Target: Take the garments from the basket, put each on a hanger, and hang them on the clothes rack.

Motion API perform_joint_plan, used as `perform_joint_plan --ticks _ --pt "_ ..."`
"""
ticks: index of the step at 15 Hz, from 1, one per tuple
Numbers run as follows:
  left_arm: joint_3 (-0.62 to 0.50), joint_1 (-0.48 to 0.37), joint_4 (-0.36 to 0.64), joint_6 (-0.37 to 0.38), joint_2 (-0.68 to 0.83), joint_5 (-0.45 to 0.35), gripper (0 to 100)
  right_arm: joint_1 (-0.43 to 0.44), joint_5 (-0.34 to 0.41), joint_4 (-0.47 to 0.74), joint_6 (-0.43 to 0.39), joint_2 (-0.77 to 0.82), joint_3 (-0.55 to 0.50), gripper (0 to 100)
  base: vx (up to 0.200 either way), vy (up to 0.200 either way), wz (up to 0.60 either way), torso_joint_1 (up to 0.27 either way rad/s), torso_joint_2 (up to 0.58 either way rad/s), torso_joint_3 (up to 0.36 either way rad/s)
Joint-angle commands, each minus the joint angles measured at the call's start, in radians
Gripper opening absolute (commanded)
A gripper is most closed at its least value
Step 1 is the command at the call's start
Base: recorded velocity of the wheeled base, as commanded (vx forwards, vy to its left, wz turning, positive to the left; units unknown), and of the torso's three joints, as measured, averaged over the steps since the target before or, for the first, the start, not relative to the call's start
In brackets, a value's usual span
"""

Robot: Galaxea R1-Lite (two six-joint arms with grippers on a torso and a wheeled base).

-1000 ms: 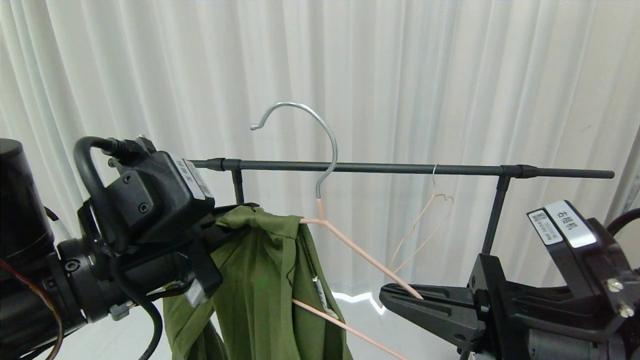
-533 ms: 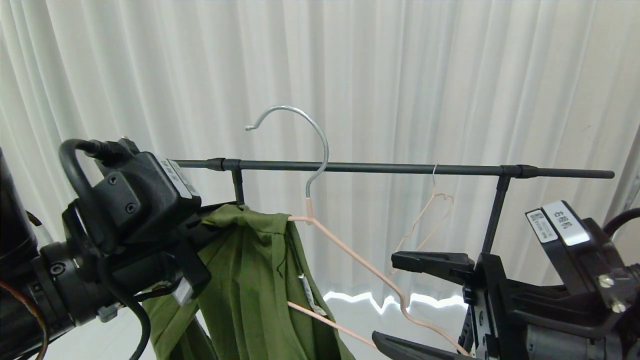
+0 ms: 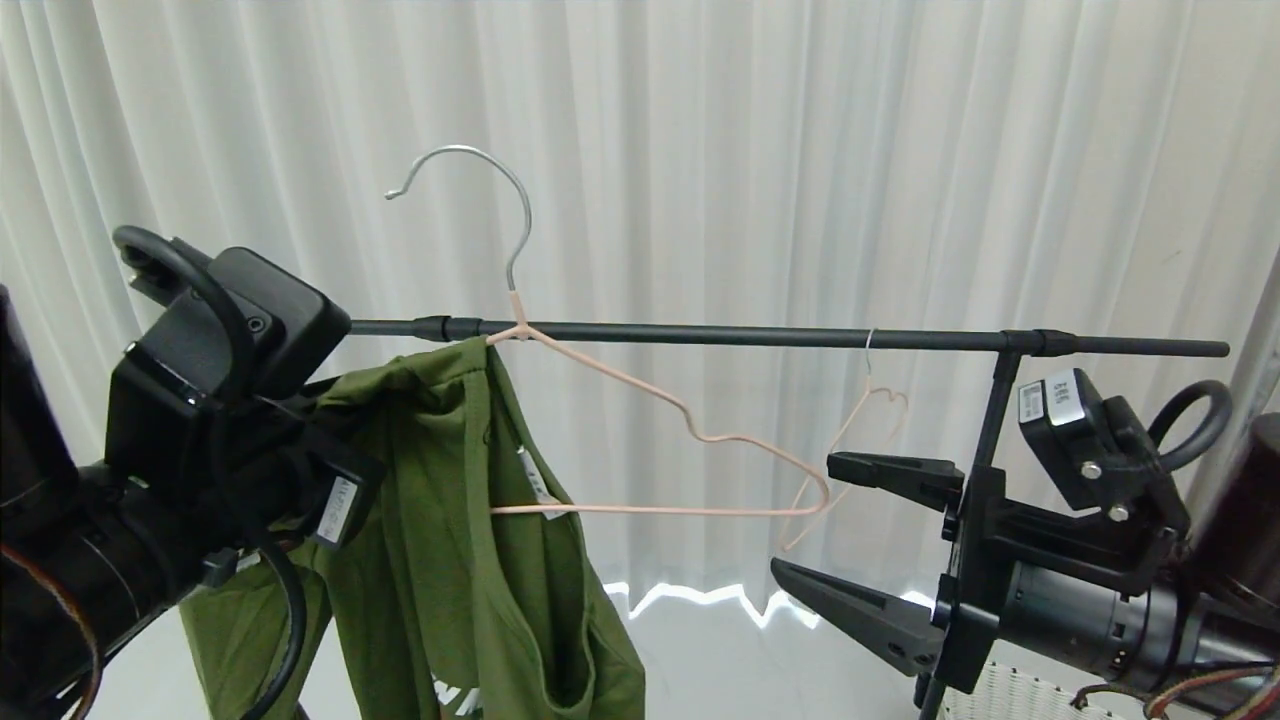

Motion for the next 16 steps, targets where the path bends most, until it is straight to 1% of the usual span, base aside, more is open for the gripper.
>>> perform_joint_plan --ticks 1,3,4,6,9,13,16 --pt "-0.001 0.0 -0.001 -0.018 0.006 0.074 0 -0.01 -0.023 -0.001 -0.002 0.048 -0.007 100 0.0 0.0 0.0 0.0 0.0 0.0" --pt "-0.032 0.0 -0.001 -0.083 0.024 0.124 0 -0.007 -0.041 -0.001 -0.002 0.072 -0.02 100 0.0 0.0 0.0 0.0 0.0 0.0" --pt "-0.055 0.0 -0.001 -0.103 0.038 0.131 0 -0.001 -0.041 -0.001 -0.002 0.081 -0.032 100 0.0 0.0 0.0 0.0 0.0 0.0" --pt "-0.102 0.0 -0.001 -0.155 0.069 0.131 0 0.021 -0.043 -0.001 -0.002 0.109 -0.055 100 0.0 0.0 0.0 0.0 0.0 0.0" --pt "-0.151 -0.012 -0.001 -0.213 0.106 0.131 0 0.054 -0.043 -0.001 -0.002 0.161 -0.092 100 0.0 0.0 0.0 0.0 0.0 0.0" --pt "-0.21 -0.041 -0.001 -0.216 0.141 0.133 0 0.088 -0.043 -0.001 -0.001 0.247 -0.188 100 0.0 0.0 0.0 0.0 0.0 0.0" --pt "-0.23 -0.073 -0.001 -0.219 0.162 0.131 0 0.093 -0.043 -0.001 0.001 0.29 -0.233 100 0.0 0.0 0.0 0.0 0.0 0.0"
